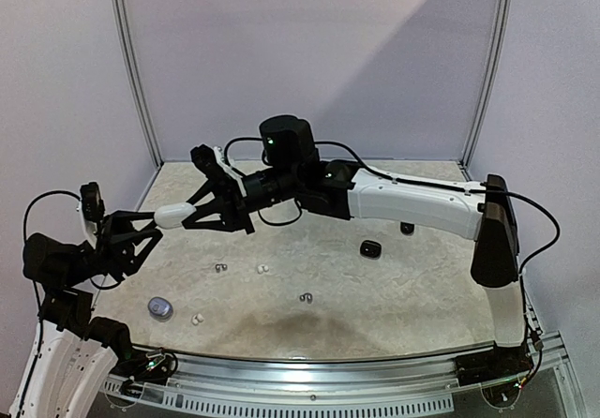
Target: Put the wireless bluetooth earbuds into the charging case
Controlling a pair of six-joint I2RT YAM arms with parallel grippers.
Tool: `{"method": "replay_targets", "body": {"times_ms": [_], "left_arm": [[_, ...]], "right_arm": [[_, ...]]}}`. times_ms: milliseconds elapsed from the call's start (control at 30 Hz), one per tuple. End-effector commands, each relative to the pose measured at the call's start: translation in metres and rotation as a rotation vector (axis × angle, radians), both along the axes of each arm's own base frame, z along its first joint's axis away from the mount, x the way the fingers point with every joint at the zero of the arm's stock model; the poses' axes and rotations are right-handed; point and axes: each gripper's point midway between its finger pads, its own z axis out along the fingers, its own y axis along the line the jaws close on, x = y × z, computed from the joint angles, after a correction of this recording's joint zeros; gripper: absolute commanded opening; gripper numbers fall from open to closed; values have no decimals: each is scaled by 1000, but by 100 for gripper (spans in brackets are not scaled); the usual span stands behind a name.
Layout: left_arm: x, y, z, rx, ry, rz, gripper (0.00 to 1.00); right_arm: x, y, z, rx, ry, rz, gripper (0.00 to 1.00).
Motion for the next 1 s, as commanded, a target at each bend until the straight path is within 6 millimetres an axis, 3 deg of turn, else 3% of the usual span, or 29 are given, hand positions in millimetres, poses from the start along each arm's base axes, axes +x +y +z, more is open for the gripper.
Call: {"method": "replay_targets", "body": {"times_ms": [0,367,633,967], "left_arm": [[2,-2,-2,-9,20,-12,38],[1,-6,-7,-13,59,-43,40],[2,-6,-6,-12,63,-42,27],[2,-8,-7,-11,65,-57,33]], "right_arm": [[-2,7,-5,-5,6,12,0],[-8,9,6,53,43,60,0],[-8,12,1,40,64,64,0],[-9,15,-5,20,68,67,0]]}}
